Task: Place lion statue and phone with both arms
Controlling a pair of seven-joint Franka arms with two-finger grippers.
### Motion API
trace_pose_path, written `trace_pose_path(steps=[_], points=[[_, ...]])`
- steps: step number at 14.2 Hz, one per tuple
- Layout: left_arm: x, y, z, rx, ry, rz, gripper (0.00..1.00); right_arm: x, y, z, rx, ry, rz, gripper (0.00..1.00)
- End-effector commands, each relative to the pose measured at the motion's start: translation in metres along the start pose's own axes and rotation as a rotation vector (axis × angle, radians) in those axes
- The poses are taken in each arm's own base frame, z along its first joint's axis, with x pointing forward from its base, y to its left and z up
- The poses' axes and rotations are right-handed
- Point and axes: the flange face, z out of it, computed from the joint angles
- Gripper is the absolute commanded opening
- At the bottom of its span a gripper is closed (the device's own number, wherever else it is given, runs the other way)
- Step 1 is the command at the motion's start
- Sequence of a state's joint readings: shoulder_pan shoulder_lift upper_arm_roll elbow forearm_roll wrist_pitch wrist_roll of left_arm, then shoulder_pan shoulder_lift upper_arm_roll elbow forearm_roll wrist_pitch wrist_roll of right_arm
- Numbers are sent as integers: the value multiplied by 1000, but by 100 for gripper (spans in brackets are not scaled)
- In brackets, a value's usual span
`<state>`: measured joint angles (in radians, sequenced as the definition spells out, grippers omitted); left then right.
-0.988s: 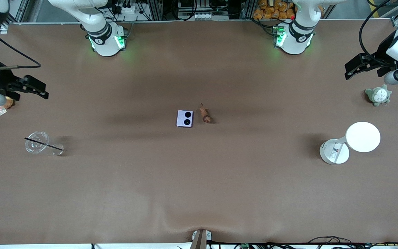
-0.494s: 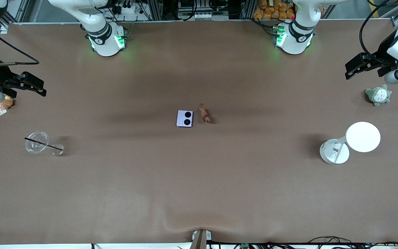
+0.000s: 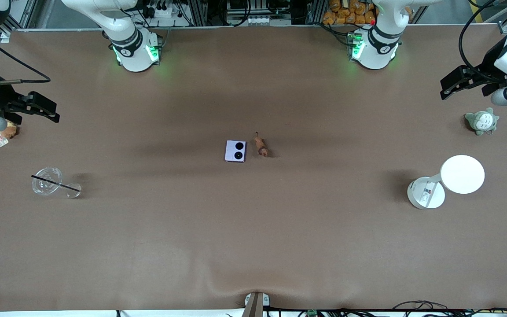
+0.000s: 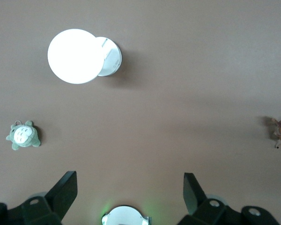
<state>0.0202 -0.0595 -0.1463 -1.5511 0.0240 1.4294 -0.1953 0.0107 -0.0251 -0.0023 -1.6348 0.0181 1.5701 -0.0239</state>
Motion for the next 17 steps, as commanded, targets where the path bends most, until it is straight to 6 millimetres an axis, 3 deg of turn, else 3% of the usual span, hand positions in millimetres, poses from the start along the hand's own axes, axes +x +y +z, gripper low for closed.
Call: trace_pose_path(steps=[1,17], points=[[-2,-1,-1,-14,-38,-7,100,-2,7,-1,-12,-10,-3,100],[3,-13,10,-3,-75,-28,100,-1,7,17,-8,-68,-2,100]])
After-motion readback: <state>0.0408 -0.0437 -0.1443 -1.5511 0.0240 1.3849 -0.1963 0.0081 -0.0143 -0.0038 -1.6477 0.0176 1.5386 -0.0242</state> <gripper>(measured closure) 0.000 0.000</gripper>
